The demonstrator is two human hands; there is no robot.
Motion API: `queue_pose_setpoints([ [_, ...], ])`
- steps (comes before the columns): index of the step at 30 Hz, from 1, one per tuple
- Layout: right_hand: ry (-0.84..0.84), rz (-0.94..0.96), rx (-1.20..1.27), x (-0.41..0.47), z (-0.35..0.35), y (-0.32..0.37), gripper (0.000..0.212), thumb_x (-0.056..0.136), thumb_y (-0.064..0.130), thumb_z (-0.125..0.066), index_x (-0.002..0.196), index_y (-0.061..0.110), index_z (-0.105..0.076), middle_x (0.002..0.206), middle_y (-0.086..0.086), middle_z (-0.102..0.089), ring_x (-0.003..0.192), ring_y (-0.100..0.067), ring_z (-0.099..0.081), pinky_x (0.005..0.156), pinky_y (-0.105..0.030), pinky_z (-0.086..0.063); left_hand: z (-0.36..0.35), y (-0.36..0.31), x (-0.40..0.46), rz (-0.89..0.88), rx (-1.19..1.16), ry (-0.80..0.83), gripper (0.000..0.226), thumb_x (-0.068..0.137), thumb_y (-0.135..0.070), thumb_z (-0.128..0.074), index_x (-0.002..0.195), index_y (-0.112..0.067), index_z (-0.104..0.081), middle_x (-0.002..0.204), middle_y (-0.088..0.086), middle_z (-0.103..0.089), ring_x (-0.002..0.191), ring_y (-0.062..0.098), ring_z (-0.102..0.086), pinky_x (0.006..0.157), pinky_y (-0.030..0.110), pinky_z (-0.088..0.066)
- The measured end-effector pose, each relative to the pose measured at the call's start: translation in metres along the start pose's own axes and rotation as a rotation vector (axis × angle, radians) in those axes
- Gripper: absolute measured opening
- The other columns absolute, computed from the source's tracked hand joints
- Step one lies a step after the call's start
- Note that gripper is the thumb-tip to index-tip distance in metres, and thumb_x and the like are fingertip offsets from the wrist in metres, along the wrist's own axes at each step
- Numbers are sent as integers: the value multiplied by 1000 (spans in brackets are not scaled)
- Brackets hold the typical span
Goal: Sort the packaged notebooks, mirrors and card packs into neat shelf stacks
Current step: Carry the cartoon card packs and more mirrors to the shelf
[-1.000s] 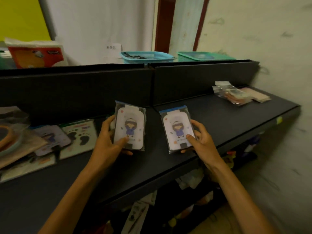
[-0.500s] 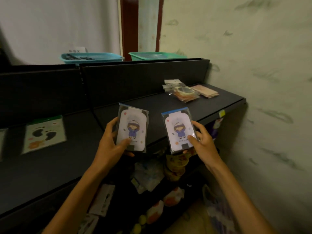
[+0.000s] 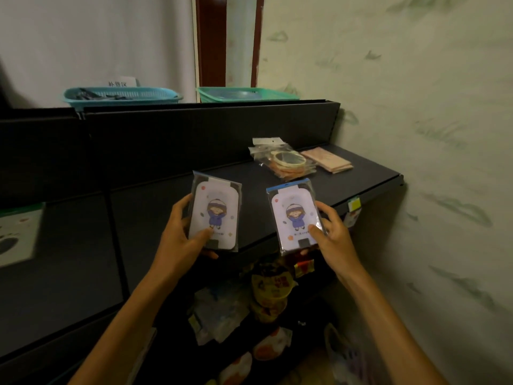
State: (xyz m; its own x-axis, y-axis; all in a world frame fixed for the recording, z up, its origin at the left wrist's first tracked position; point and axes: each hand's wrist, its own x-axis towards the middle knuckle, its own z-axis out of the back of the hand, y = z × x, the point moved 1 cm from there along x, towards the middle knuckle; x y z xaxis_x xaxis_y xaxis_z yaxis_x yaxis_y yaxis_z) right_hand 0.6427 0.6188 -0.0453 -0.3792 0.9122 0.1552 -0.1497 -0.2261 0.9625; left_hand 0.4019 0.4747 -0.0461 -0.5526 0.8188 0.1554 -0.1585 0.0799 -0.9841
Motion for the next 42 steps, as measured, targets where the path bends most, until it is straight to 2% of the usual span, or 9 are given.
queue_pose_setpoints([
  [10,98,29,-48,106,-1,1,44,94,7,-52,131,25,-40,100,11,-63,80,0,-69,54,-24,-57,-24,4,89,-14,-12,-120,72,86,-2,-60,141,-36,-27,128,-4,-48,87,7,-58,50,16,-53],
  [14,173,67,-49,152,-22,3,45,93,6,-53,132,25,-42,107,10,-61,85,3,-67,57,-22,-56,-18,2,114,-39,21,-177,71,85,-3,-60,139,-36,-27,138,4,-46,104,17,-59,52,18,-54],
  [21,335,108,-27,198,-75,1,46,92,4,-54,132,22,-41,109,9,-60,86,4,-66,61,-16,-54,5,2,129,0,47,-285,70,86,-3,-61,139,-34,-28,131,-2,-50,109,19,-59,56,24,-58],
  [26,414,32,-48,214,-97,-9,46,94,8,-52,136,21,-38,113,3,-58,86,-3,-63,57,-18,-54,12,9,132,66,52,-336,72,86,-2,-60,141,-35,-28,131,0,-50,95,12,-61,54,24,-57],
  [31,452,-4,-160,225,-106,-16,46,94,11,-51,137,21,-37,122,-6,-59,88,-10,-64,55,-20,-53,12,11,135,87,79,-384,72,86,-3,-61,140,-36,-27,124,-5,-51,91,10,-61,52,22,-55],
  [34,490,38,-318,229,-108,-16,45,94,16,-53,137,21,-38,127,-6,-58,89,-7,-59,56,-15,-46,7,13,136,104,82,-415,72,86,-3,-61,140,-36,-28,123,-6,-50,91,11,-60,52,22,-55],
  [37,521,90,-429,231,-108,-15,44,93,22,-55,135,20,-40,127,-5,-57,95,-7,-56,65,-13,-44,0,14,137,119,77,-444,72,85,-3,-61,139,-38,-29,124,-4,-52,94,14,-62,53,23,-56],
  [40,509,182,-604,231,-107,-13,48,90,29,-59,134,23,-41,131,-2,-51,112,-15,-53,87,-26,-46,-9,13,138,128,88,-466,71,85,-3,-62,139,-36,-29,127,0,-52,93,14,-62,53,24,-56],
  [42,509,281,-702,232,-106,-11,48,90,32,-59,133,23,-42,131,-1,-47,117,-16,-48,91,-27,-41,-15,14,139,134,90,-469,72,85,-3,-62,140,-34,-29,129,2,-52,94,15,-62,54,24,-57],
])
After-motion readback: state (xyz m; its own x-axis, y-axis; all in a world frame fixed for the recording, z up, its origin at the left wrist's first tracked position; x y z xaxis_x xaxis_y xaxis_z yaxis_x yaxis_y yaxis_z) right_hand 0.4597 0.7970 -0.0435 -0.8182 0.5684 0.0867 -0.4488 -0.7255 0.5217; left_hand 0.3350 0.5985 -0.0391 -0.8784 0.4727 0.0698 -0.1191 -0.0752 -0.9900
